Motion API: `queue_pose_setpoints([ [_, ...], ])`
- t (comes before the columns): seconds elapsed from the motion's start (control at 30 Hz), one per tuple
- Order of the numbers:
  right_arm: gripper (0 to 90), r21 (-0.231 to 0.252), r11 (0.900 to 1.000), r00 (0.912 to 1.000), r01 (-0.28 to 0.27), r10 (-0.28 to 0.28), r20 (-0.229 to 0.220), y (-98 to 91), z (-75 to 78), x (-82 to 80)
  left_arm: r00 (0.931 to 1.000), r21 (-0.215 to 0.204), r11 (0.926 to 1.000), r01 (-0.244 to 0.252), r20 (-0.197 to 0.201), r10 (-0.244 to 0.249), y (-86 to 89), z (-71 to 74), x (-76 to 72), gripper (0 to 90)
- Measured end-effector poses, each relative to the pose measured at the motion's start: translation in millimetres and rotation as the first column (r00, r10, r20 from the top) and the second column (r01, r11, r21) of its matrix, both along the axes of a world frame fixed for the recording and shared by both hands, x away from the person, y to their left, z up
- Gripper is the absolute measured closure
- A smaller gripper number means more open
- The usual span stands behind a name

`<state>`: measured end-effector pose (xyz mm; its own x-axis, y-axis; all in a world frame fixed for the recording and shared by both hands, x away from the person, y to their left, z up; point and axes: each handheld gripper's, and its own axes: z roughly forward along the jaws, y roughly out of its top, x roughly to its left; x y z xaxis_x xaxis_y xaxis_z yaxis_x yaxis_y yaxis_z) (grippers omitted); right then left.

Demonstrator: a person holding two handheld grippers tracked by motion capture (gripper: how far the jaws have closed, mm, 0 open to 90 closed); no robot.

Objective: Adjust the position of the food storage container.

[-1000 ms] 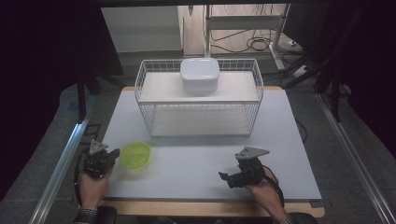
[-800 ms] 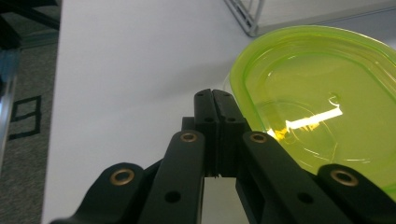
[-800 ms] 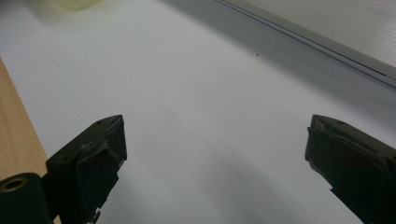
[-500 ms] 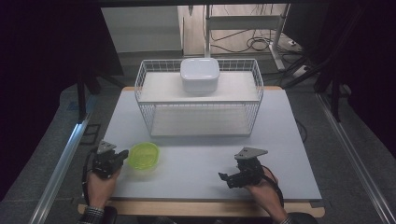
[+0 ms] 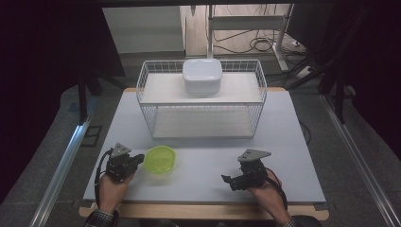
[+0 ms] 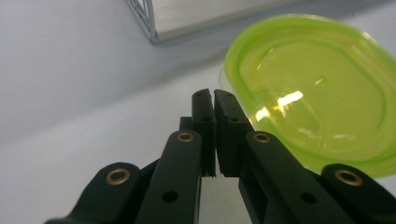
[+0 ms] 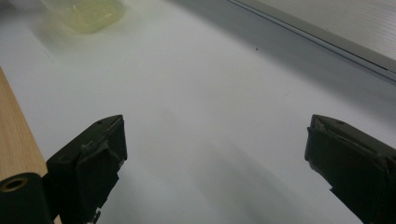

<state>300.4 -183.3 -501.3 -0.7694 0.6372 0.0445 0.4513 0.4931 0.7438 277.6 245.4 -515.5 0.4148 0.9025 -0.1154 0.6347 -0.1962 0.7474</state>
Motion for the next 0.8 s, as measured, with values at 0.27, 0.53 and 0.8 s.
queue_pose_setpoints([
  [0.27, 6.1, -0.002, 1.0000, 1.0000, 0.000, 0.000, 0.000, 0.1, -0.6, 0.3, 0.9949, 0.035, 0.9964, 0.077, -0.068, -0.075, -6.7, -11.0, 5.9, 89.6],
  [0.53, 6.2, -0.005, 1.0000, 1.0000, 0.002, -0.002, -0.002, -0.2, -1.0, 0.7, 0.9821, 0.024, 0.9867, 0.161, -0.103, -0.157, -20.9, -18.3, 9.8, 89.8],
  [0.8, 6.2, -0.010, 1.0000, 1.0000, 0.001, -0.001, -0.004, 0.4, -2.0, 1.1, 0.9682, 0.038, 0.9713, 0.235, -0.098, -0.230, -46.6, -18.8, 11.6, 89.7],
])
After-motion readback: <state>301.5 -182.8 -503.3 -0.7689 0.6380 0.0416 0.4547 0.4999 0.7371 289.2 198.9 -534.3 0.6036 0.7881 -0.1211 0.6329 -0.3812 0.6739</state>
